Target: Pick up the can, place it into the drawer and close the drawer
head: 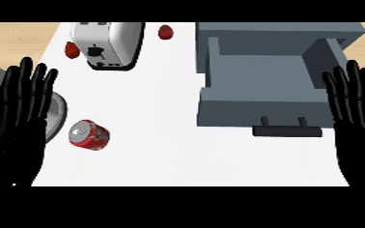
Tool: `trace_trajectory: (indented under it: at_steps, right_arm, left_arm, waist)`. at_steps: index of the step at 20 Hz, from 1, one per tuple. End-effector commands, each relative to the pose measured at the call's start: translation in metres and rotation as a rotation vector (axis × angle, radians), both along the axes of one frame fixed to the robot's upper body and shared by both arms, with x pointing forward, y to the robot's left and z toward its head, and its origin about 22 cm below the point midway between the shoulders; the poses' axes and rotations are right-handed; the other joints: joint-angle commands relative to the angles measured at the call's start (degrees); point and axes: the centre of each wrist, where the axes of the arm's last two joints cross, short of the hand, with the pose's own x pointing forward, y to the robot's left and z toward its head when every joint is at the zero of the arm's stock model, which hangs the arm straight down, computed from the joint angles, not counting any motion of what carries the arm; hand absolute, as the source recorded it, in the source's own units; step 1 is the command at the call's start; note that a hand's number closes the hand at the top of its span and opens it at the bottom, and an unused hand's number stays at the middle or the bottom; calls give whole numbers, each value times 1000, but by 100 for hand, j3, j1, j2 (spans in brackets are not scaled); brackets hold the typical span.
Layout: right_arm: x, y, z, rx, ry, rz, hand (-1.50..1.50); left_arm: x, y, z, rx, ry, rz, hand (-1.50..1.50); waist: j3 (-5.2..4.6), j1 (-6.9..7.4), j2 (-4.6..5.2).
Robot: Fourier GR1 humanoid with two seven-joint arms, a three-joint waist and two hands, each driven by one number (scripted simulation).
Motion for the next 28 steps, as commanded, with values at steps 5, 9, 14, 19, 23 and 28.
trace_trajectory:
  at_steps: [5, 9, 14, 19, 23, 28]
  right_arm:
    - [5, 6, 11, -19, -54, -29, -150]
    - [2, -7, -24, 5, 279, -143, -150]
    - [-14, -18, -20, 9, 289, -121, -150]
    - [-30, -22, -6, -14, 290, -142, -150]
    - [-18, -27, -41, -12, 296, -132, -150]
    - [-43, -38, -36, 6, 294, -141, -150]
  left_arm:
    - [-18, 15, 5, -1, -20, -508, -150]
    - [-28, 47, -20, 140, 357, -432, -150]
    - [-27, 93, -10, 159, 379, -457, -150]
    - [-55, 109, 4, 144, 388, -451, -150]
    - [-49, 106, 5, 77, 435, -414, -150]
    - [-34, 113, -16, 78, 446, -390, -150]
  waist:
    - [-8, 3, -28]
    - [6, 12, 0]
    - [10, -58, -12]
    - [10, -39, -20]
    - [14, -50, -10]
    - [11, -79, -13]
